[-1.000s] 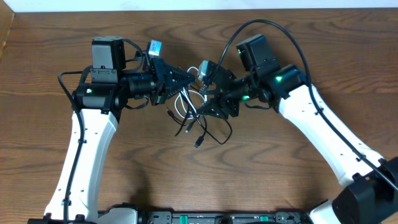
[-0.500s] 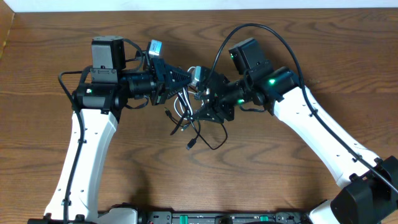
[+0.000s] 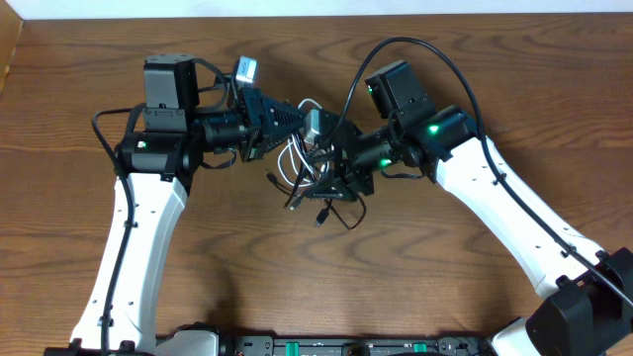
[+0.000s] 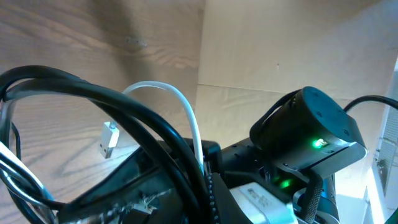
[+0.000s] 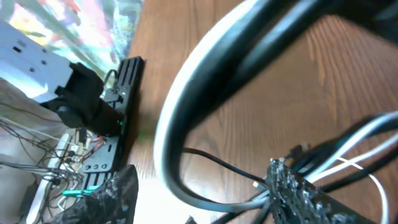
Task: Untangle cables
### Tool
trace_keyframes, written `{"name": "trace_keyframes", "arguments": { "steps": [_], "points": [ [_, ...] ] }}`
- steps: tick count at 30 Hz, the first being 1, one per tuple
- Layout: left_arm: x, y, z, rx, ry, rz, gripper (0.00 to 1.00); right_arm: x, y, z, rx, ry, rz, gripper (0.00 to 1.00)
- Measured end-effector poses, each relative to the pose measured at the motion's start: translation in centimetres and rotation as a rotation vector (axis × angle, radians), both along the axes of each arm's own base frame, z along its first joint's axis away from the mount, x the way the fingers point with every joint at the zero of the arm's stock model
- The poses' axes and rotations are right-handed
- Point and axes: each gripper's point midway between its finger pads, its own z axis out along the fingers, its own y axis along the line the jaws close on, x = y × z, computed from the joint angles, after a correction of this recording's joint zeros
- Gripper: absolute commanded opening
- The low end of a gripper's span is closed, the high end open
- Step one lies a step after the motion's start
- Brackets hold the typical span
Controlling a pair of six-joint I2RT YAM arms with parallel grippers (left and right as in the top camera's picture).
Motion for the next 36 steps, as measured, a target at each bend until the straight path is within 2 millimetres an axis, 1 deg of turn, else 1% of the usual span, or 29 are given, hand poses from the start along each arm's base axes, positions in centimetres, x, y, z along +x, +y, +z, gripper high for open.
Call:
{"name": "trace_keyframes", "arguments": {
  "steps": [2, 5, 7, 8, 9, 14, 15, 21, 25, 28, 30, 31, 32, 33, 34, 36],
  "points": [
    [0.2, 0.0, 0.3, -0.002, -0.022, 0.001, 0.07, -0.1, 0.1, 0.1, 0.009, 0.0, 0.009, 0.62],
    [0.5, 0.0, 0.6, -0.007, -0.045, 0.003, 0.08, -0.3, 0.2, 0.6, 0.036, 0.0, 0.026, 0.58],
    [0.6, 0.0, 0.7, -0.009, -0.047, 0.005, 0.08, -0.4, 0.4, 0.9, 0.054, -0.001, 0.037, 0.55],
    [0.7, 0.0, 0.8, -0.01, -0.049, 0.006, 0.07, -0.4, 0.5, 1.1, 0.067, -0.008, 0.044, 0.51],
    [0.7, 0.0, 0.8, -0.01, -0.048, 0.007, 0.08, -0.4, 0.6, 1.3, 0.077, -0.015, 0.05, 0.46],
    [0.7, 0.0, 0.8, -0.01, -0.049, 0.007, 0.08, -0.2, 0.9, 1.9, 0.106, -0.028, 0.053, 0.12],
    [0.7, 0.0, 0.8, -0.011, -0.049, 0.007, 0.08, 0.0, 1.0, 2.1, 0.112, -0.028, 0.045, 0.01],
    [0.9, 0.1, 0.8, -0.006, -0.053, 0.017, 0.08, 1.7, 1.4, 2.6, 0.108, 0.012, -0.052, 0.01],
    [1.2, 0.3, 0.7, 0.004, -0.055, 0.032, 0.08, 3.0, 1.2, 2.7, 0.095, 0.056, -0.133, 0.01],
    [1.3, 0.4, 0.6, 0.012, -0.061, 0.041, 0.09, 3.5, 1.2, 2.8, 0.088, 0.088, -0.175, 0.01],
    [1.4, 0.5, 0.5, 0.023, -0.077, 0.043, 0.22, 3.7, 1.2, 2.8, 0.084, 0.11, -0.194, 0.01],
    [1.4, 0.5, 0.4, 0.029, -0.088, 0.04, 0.26, 3.8, 1.2, 2.7, 0.081, 0.12, -0.207, 0.01],
    [1.4, 0.5, 0.4, 0.034, -0.097, 0.038, 0.4, 4.0, 1.2, 2.7, 0.076, 0.131, -0.222, 0.01],
    [1.5, 0.5, 0.4, 0.041, -0.111, 0.037, 0.5, 4.3, 1.0, 2.6, 0.069, 0.145, -0.246, 0.01],
    [1.6, 0.6, 0.3, 0.05, -0.127, 0.036, 0.57, 4.5, 0.9, 2.6, 0.062, 0.156, -0.267, 0.01],
    [1.8, 0.7, 0.1, 0.07, -0.145, 0.045, 0.67, 5.0, 0.5, 2.5, 0.039, 0.184, -0.331, 0.01]
  ]
}}
